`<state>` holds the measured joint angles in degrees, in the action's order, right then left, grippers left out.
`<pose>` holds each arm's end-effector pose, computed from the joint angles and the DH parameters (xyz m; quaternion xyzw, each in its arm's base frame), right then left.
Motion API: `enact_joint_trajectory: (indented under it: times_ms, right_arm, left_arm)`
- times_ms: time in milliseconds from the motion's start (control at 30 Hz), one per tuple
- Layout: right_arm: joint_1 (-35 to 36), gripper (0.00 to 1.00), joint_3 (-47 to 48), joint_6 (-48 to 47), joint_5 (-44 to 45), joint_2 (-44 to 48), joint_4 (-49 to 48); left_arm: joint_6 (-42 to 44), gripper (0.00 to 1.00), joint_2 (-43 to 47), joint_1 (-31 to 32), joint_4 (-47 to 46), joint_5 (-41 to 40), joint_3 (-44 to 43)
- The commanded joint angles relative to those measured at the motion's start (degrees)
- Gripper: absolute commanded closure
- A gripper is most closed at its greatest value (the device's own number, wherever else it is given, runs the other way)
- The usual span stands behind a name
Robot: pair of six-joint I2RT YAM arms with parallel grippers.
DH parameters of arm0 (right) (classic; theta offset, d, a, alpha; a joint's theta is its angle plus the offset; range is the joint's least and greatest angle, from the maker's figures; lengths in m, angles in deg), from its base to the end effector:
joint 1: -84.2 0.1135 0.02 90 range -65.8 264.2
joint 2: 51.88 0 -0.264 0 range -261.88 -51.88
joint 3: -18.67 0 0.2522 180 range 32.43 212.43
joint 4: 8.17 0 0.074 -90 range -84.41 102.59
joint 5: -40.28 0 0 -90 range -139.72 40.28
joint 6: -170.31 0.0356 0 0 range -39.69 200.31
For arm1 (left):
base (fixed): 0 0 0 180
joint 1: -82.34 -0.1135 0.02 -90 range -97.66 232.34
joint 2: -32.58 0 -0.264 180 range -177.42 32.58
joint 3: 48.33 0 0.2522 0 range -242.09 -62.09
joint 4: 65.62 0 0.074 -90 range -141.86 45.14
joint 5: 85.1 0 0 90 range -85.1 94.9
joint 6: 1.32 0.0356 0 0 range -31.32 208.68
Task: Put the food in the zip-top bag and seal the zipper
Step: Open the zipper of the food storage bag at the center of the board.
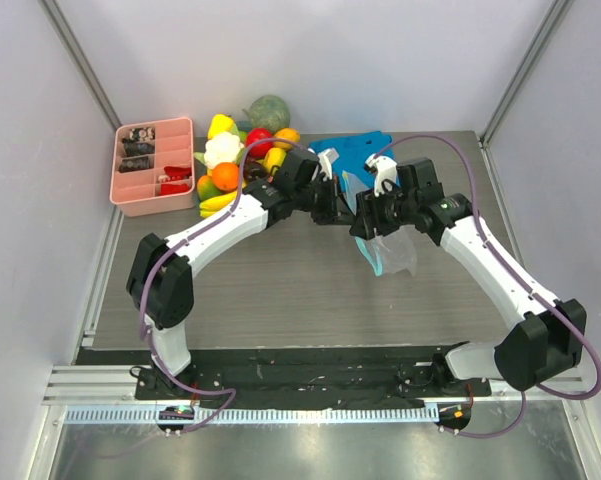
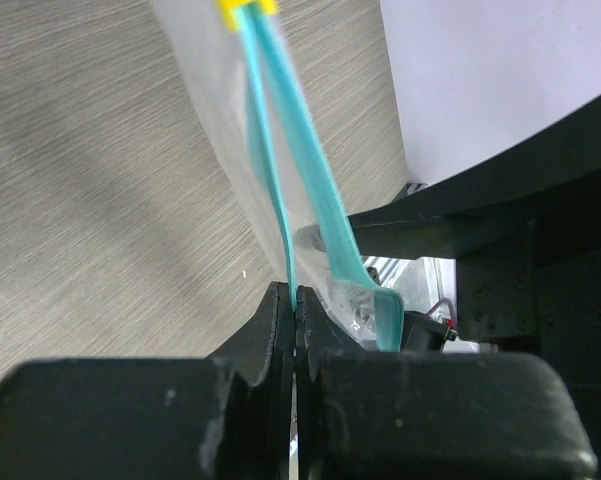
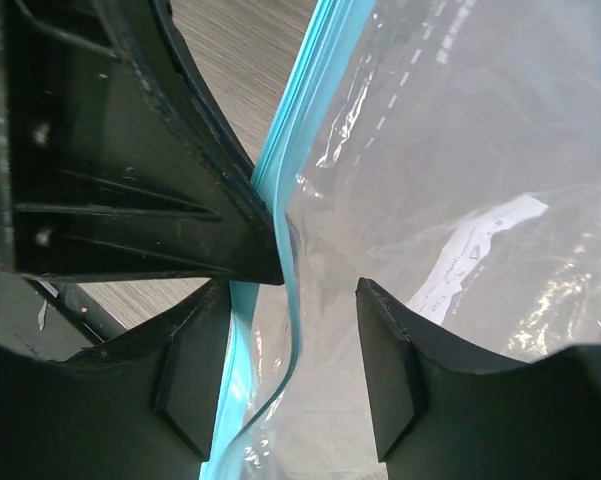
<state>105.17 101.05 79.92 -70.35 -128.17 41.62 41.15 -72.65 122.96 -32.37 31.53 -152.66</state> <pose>0.2624 0.1140 0.3226 -0.2368 0.8759 0.2311 0.3512 0.3153 -0.2915 0.3049 0.0558 0.8647 -0.4632 0.1859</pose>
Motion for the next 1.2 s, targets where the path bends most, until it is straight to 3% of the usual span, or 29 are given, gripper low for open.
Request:
enact_joint_trajectory:
  times_ms: [0,167,400,733,833,933,1000,1100,1133,1167]
  right_arm:
    - [-0.41,0.44,4.15,-1.20,3.13,1.32,0.27]
    - [-0.41,0.44,4.94,-0.85,1.20,1.06,0.35]
    - [-0.49,0.31,7.23,-3.83,-0.12,0.09,3.60]
    - [-0.49,0.30,7.32,-4.80,-4.25,-1.84,4.93]
    - [-0.41,0.31,6.62,-4.89,-1.89,-1.84,4.31]
    - [-0.49,0.40,6.79,-4.54,1.81,-2.46,4.31]
    - [-0.41,0.54,6.96,-4.98,3.39,-2.98,5.10]
    - [-0.49,0.80,8.28,-6.47,5.15,-3.08,8.26]
    - [-0.49,0.99,8.89,-6.82,5.41,-2.81,9.22]
    - [-1.28,0.99,9.25,-7.00,5.68,-1.94,11.06]
  left_arm:
    - [1.74,1.00,3.01,-0.37,0.82,1.84,0.39]
    - [2.44,1.00,3.36,-0.37,1.17,1.93,0.74]
    - [2.97,1.00,3.45,-0.37,1.08,2.11,1.71]
    - [2.35,1.00,3.54,-0.37,0.64,2.02,1.09]
    - [2.18,1.00,3.63,-0.28,0.38,2.46,1.00]
    - [2.09,1.00,3.63,-0.37,0.29,2.46,1.18]
    - [2.61,1.00,3.89,-0.28,0.99,2.37,1.53]
    - [5.15,1.00,5.12,-0.80,2.92,1.41,1.53]
    - [6.38,1.00,5.56,-1.07,4.58,0.19,1.53]
    - [8.40,1.00,6.35,-1.42,6.77,-1.04,1.18]
